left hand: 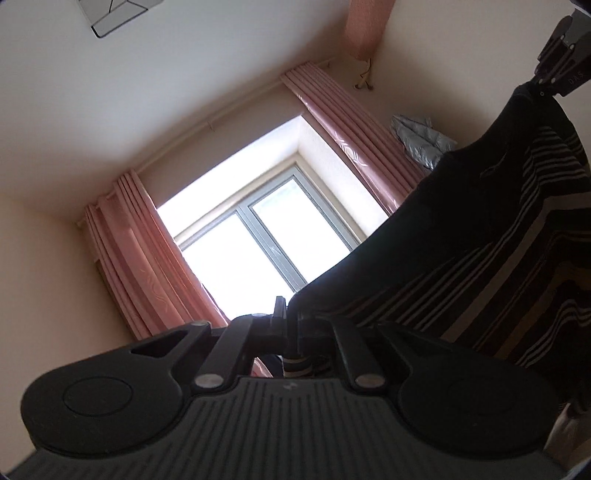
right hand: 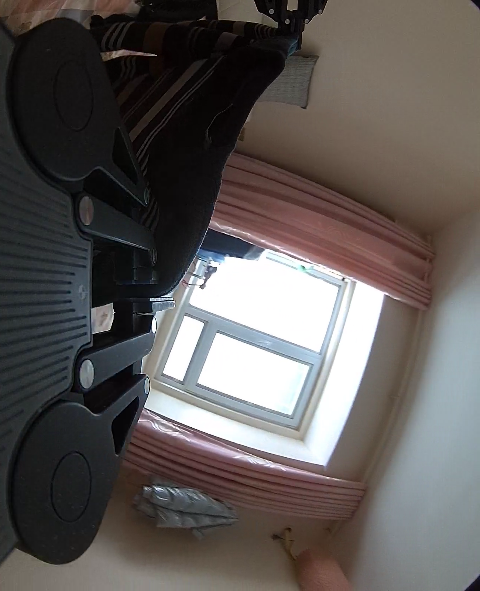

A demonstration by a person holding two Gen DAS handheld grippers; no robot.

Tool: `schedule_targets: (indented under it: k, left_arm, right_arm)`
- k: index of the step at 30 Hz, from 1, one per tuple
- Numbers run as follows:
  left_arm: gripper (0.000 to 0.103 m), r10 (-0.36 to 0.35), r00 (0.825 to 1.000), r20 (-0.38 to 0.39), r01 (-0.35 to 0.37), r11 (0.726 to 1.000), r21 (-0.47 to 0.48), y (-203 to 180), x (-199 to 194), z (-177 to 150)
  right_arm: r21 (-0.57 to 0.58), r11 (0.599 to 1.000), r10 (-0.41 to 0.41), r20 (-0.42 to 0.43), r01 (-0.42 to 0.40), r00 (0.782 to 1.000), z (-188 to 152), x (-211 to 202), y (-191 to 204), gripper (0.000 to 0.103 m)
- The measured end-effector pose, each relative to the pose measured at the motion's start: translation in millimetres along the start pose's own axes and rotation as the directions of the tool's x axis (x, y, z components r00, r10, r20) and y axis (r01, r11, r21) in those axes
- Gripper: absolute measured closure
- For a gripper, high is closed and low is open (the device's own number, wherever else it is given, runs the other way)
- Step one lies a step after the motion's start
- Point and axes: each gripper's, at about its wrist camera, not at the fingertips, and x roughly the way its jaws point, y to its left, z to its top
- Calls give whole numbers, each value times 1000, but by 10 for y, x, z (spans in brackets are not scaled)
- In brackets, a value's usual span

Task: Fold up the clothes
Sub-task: 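Lift the sweater high with both grippers and shake it out, then lay the sweater flat on the bed with both grippers and release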

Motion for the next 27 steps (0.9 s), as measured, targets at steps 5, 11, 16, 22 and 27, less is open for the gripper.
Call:
schedule_targets:
  k: [5, 11, 16, 22, 27]
  left_arm:
    - [98, 29, 996, 79, -31, 999, 27, 207, -294, 307]
    - [97, 11, 997, 71, -14, 999, 43, 101, -27, 302]
    - [97, -83, 991, -101, 86, 996, 34, -469, 904, -288]
    - [97, -174, 904, -390, 205, 978, 38, -1358, 2450, -1248]
    - [75, -266, 704, -659, 255, 960, -115, -2070, 3813, -2155]
  right_arm:
    - [-60, 998, -24, 58, 27, 998, 400, -325, -18, 100]
    - [-87, 996, -13, -14, 11, 1000, 381, -18, -166, 100]
    - [-27, 999, 35, -214, -42, 976, -429, 1194, -216, 100]
    - [58, 994, 105, -437, -88, 893, -1410, 2659, -275, 100]
    - [97, 994, 100, -666, -46, 739, -2502, 3841, -171, 61]
